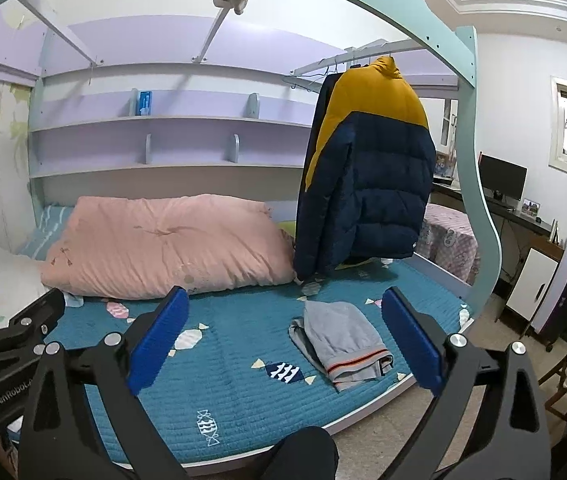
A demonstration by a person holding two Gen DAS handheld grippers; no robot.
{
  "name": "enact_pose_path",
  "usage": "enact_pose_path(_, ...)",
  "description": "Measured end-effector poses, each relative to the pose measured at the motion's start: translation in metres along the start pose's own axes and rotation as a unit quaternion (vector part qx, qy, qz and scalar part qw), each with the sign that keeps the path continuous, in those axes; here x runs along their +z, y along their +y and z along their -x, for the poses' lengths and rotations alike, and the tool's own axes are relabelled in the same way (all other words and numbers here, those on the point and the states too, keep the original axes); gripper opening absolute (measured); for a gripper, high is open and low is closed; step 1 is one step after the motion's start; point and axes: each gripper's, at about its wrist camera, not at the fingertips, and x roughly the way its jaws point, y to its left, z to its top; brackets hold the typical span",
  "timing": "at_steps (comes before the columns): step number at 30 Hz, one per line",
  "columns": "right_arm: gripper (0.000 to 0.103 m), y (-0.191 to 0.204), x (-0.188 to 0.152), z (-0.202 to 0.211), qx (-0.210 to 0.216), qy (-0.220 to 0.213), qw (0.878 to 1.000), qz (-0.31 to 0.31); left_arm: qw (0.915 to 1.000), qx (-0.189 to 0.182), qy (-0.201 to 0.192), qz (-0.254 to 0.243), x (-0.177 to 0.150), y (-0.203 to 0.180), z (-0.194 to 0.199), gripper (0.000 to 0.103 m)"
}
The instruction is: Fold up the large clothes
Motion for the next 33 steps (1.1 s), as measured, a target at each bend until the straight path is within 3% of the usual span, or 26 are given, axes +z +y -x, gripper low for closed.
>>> enact_pose_path(13, 0.094, 0.009, -0.009, -0.003, 0.005, 0.027, 1.000, 0.008, 0.9994, 0.023, 0.026, 0.002, -0.007, 0.004, -0.008, 0.093)
enact_pose_path(33, 0.094, 0.015, -0.012, 0.001, -0.010, 0.037, 0.999, 0.022, 0.9984, 0.015, 0.053, 0.014, -0.013, 0.004, -0.013, 0.093)
